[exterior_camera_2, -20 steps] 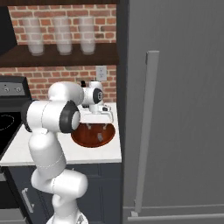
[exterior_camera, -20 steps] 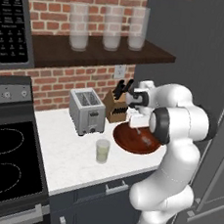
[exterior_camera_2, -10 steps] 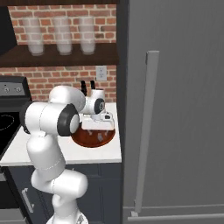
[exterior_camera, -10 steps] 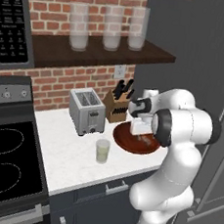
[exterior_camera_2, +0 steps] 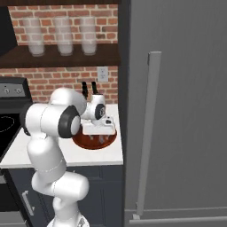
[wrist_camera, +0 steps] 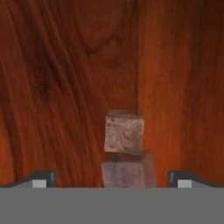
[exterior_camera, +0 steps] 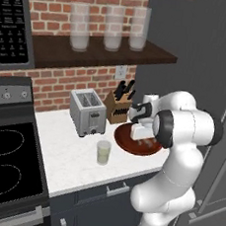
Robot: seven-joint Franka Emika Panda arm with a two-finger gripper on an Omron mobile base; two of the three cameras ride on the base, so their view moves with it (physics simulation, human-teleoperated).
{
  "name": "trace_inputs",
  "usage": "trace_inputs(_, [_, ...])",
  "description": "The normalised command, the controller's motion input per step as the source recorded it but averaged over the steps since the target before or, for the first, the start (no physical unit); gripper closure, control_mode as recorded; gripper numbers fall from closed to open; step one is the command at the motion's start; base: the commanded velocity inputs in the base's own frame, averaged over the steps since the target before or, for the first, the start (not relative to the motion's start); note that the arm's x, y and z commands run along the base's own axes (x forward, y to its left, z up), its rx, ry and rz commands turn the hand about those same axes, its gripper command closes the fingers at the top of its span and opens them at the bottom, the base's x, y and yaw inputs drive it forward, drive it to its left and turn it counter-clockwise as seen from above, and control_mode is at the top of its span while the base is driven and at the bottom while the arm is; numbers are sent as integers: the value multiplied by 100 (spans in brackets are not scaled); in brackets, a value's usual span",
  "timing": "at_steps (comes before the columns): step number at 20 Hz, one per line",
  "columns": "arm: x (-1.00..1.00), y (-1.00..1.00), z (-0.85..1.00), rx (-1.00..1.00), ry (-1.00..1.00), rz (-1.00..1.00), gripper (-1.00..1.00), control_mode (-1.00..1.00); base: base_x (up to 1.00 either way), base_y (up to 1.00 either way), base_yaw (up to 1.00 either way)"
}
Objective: Grab a lemon wedge from the fridge and one ice cube from the ice bowl, and put them in the glass of lemonade.
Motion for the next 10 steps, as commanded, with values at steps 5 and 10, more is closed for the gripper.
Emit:
trace_inputs(5, [26,0,-16,0,17,0,-100,-100,0,0,0])
trace_inputs(10, [-4,0,-18,0,6,1,-100,-100,0,0,0])
